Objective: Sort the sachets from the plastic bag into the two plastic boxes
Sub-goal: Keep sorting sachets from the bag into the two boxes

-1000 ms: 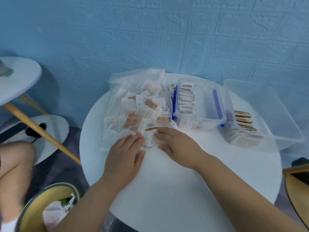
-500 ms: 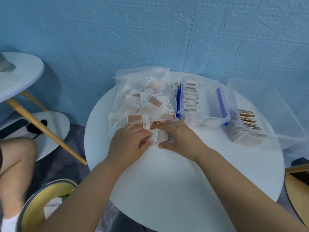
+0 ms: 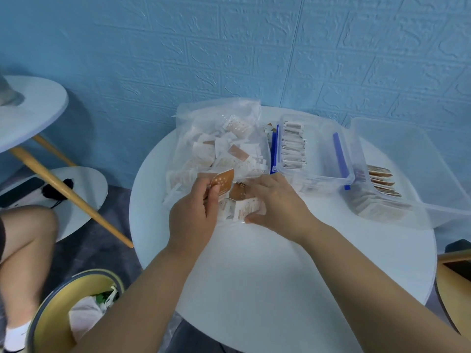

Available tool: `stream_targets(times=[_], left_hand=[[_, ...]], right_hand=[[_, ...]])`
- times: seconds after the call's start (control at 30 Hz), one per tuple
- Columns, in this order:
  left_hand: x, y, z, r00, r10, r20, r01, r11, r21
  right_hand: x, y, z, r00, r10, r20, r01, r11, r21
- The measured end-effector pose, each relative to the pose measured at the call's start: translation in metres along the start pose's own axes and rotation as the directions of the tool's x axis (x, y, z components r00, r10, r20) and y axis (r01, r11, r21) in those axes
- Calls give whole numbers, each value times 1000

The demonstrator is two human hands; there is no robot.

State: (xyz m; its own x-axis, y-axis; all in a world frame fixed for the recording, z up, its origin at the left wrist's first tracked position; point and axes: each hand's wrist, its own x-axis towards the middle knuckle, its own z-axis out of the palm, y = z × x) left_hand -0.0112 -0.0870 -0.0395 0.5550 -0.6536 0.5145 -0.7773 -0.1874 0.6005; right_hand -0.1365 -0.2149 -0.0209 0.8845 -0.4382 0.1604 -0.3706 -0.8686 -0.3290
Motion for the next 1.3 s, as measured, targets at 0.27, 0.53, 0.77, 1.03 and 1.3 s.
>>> stream_targets(times=[0.27, 0.53, 0.77, 1.03, 1.3], left_hand=[[-13, 4, 9, 991, -64, 118, 67, 997, -25], [-11, 20, 0, 917, -362, 168, 399, 805, -440], [-4, 0, -10, 934, -324, 149, 357, 854, -380], [19, -5, -17, 937, -333, -109, 301, 924, -237], [3, 3, -10, 942, -334, -16, 311, 894, -321]], right_hand=[[-14, -4, -19, 969, 246, -32, -154, 698, 699], [-2, -21, -2, 935, 342, 92, -265, 501, 824], [11, -27, 9, 966, 195, -170, -85, 861, 502], [20, -23, 29, 957, -278, 85, 285, 955, -82], [-11, -2, 12, 993, -120, 0, 119, 992, -46]])
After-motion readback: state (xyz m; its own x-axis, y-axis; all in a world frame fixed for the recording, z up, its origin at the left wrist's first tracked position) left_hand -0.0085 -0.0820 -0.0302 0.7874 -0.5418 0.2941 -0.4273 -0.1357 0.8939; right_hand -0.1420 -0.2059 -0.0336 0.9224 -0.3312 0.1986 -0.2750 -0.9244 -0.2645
